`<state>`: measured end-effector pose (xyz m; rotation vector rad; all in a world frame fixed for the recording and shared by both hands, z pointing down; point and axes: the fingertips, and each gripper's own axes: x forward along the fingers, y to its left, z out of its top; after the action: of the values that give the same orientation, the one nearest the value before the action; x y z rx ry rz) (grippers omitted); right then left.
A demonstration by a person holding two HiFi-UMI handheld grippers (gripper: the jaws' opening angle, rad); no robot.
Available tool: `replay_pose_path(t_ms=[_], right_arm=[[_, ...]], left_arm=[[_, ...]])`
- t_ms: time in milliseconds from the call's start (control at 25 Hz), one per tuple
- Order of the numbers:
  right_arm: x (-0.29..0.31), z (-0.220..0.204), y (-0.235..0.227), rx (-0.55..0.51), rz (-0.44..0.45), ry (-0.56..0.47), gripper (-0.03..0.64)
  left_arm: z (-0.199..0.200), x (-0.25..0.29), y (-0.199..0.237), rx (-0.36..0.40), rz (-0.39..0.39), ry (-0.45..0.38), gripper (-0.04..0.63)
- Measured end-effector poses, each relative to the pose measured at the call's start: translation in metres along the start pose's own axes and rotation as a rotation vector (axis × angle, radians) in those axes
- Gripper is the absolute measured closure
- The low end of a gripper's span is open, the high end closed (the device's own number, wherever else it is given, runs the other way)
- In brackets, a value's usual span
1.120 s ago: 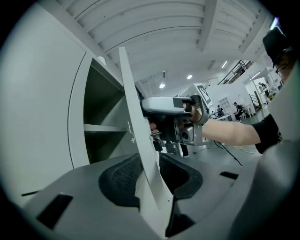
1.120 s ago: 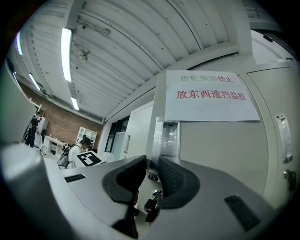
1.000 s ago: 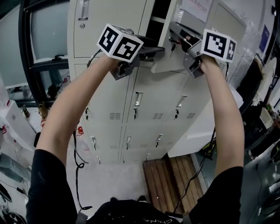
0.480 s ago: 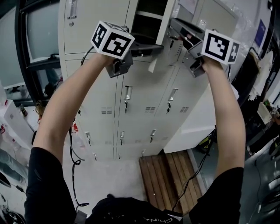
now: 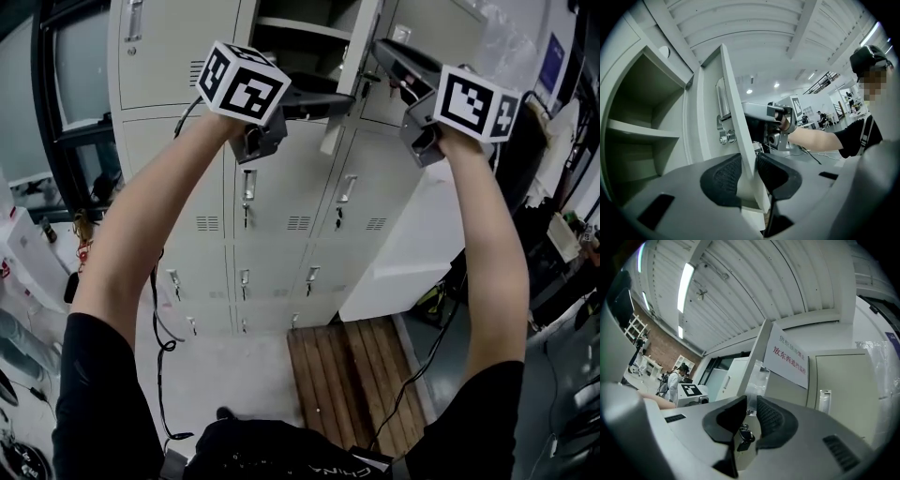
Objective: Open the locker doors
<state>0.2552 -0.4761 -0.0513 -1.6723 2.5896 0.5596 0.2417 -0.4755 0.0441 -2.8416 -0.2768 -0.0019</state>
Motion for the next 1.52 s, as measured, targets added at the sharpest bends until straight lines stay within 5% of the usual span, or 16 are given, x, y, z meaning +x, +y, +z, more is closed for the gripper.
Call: replay_pose_path(t_ms=[640,1520], right_arm=[[-0.121,-0.038,-0.069,-0.070,-0.176,0.100,0.557],[-0.155,-0.089,-0.139,-0.028,-0.330,0.161,0.560]], left_arm=[[0.008,0.122,-0.032,0.016,0.057,-0.021,0.474],[0.005,0.238,-0.009,0.091,0.117,-0.020,0.499]])
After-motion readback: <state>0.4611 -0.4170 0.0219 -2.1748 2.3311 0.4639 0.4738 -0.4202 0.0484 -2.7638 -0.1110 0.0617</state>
